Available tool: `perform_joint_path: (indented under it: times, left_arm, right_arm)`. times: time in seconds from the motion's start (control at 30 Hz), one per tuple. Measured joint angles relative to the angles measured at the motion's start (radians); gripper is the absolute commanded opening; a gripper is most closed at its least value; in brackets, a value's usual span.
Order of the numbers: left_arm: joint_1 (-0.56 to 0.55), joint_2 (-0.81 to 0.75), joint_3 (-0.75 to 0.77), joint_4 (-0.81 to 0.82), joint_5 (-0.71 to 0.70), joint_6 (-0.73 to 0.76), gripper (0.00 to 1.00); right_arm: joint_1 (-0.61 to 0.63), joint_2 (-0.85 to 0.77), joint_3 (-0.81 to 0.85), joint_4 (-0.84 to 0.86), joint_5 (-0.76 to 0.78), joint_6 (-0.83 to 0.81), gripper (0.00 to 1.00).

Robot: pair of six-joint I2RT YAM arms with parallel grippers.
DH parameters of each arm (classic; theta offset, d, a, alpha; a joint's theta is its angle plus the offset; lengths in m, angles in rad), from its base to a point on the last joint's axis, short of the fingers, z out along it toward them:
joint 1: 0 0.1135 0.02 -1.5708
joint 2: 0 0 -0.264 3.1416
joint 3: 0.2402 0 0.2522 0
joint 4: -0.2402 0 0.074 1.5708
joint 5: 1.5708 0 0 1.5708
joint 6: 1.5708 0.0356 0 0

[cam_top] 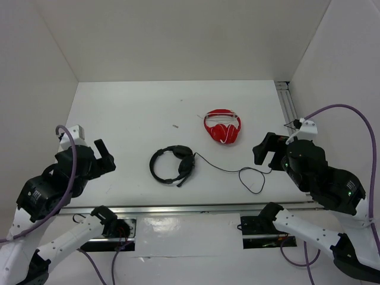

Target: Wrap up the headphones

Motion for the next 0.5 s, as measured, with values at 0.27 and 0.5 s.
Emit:
perform_joint_path:
  times: [0.27, 0.5]
  left_arm:
    - [0.000, 0.005, -0.059, 0.103, 0.135, -0.007, 0.99]
    - [-0.019, 0.190, -0.303, 0.360, 0.314, -0.083, 0.99]
  right_arm:
    - [0.005, -0.035, -0.077, 0.023, -0.003, -0.001, 1.00]
    - [0.005, -0.035, -0.147, 0.090, -0.049, -0.003, 1.00]
